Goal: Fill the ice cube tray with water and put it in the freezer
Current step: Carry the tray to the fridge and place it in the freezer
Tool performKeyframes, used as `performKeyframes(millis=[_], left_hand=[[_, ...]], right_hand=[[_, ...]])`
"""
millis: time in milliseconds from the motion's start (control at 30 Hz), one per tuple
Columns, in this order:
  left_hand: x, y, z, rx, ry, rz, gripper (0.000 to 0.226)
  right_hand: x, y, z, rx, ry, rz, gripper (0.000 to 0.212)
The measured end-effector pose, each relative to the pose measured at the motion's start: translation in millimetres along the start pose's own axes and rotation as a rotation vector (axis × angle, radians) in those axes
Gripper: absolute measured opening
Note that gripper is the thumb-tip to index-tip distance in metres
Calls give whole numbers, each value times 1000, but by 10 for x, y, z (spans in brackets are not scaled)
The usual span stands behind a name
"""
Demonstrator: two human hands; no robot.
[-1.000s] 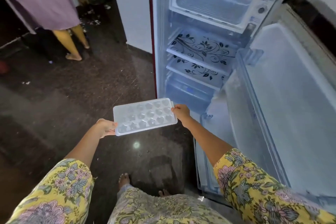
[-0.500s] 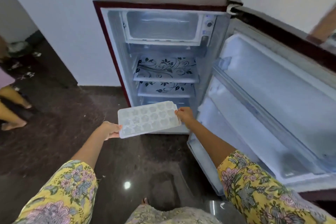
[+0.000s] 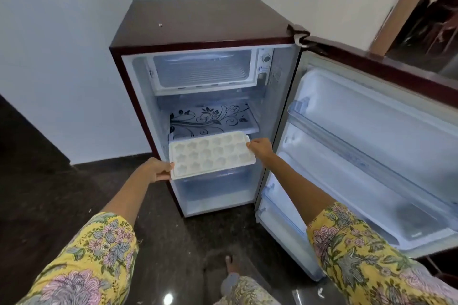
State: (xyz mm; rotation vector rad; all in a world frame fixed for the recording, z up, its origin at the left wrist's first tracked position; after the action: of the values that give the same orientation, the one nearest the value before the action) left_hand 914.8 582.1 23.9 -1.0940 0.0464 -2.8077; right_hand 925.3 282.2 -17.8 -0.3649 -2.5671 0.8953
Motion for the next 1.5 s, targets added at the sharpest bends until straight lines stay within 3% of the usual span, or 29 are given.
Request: performKeyframes(millis=[167,233,400,567,700,833,900,1000,1133,1300,1500], left_hand=[[-203,184,375,13,40,-20,41],[-322,230,582,26,64,-24,41],[-503,343,1142,73,132,-43,39],[-705,449,1620,152,207,-22,40],[-869,528,1858,172,247,-19,16],[-1103,603,2007,151,357,37,27],[-1251,629,2035,88,380,70,5],[-1528,639,2103,-76,459,141,26],[-1760,741,2213,-242,582,255,25],[-1982,851,2354,-408,609,364,30],[-2248,886,2533,-520,674,467,38]], right_hand=[[-308,-165,-243,-75,38,31,25],[-466,-242,-418,-89,27,25,18],[-822,-447,-830,-134,6,63,38],[-1199,-579,-1208,-181,-30,109,4],[-1449,-639,-1474,-120,-21,118,16],[-1646,-644,-1639,-74,-20,120,7],[-1760,-604,-1661,-70,-36,131,8],[-1947,-539,-1665,-67,-69,141,22],[-2206,-460,-1700,-11,-144,171,14],[-2449,-374,-1753,120,-156,225,33],[-2699,-312,-1868,204,-173,191,31]])
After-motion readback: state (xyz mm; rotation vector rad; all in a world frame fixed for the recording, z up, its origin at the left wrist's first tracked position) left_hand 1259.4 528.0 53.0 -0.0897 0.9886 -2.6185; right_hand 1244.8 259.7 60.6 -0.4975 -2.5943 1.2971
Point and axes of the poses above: each hand's wrist, its own x-axis away from the middle knuckle, its own y-axis out of the palm, z = x × y, the point moved 2 cm from there along -x, towards the middle knuckle, and after that the axes turned 15 degrees about x, right-handed, at the moved point
